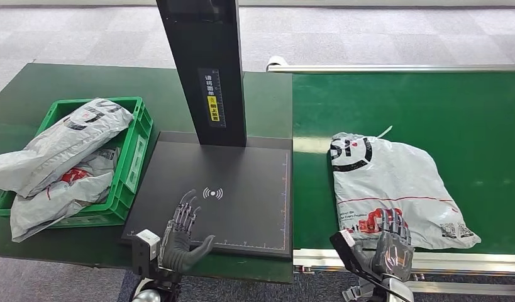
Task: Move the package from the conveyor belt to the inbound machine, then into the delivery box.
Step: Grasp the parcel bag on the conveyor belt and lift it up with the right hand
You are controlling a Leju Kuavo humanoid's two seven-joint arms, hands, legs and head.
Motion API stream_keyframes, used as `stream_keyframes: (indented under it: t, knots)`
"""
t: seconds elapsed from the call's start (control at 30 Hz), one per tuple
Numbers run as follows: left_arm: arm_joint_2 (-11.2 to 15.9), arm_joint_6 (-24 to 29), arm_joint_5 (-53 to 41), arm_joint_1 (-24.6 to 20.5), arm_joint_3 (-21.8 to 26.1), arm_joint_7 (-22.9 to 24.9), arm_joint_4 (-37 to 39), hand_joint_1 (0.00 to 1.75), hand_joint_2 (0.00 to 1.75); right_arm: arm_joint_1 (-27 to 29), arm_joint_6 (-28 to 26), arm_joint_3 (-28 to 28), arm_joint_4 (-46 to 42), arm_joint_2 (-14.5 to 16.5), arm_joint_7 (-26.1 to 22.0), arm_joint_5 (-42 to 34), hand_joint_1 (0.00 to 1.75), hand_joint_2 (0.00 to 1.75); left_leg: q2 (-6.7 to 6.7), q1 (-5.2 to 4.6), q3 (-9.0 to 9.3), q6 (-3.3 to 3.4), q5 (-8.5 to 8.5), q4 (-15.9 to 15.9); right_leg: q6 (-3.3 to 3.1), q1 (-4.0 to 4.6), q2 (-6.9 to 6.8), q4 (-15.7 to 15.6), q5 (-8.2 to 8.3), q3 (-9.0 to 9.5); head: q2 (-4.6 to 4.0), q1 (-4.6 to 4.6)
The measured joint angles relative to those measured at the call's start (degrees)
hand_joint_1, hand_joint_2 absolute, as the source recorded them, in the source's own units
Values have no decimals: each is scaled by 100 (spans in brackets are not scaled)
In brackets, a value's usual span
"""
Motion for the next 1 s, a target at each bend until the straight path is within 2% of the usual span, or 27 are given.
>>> stream_keyframes:
  t: [0.67, 1.0]
  knots:
    - [0, -15, -39, 1, 27, 0, -7, 0, 175, -8, 32, -79, 28, 55, -116, -90, 0, 175, 0, 0, 0, 0, 0, 0, 0, 0, 0, 0, 0, 0, 0, 1]
    - [0, -15, -50, -1, 25, 2, -22, 0, 175, -191, 44, -99, 529, 93, -298, -295, 0, 175, 1, 0, 1, 0, 0, 0, 0, 0, 0, 0, 0, 0, 0, 0]
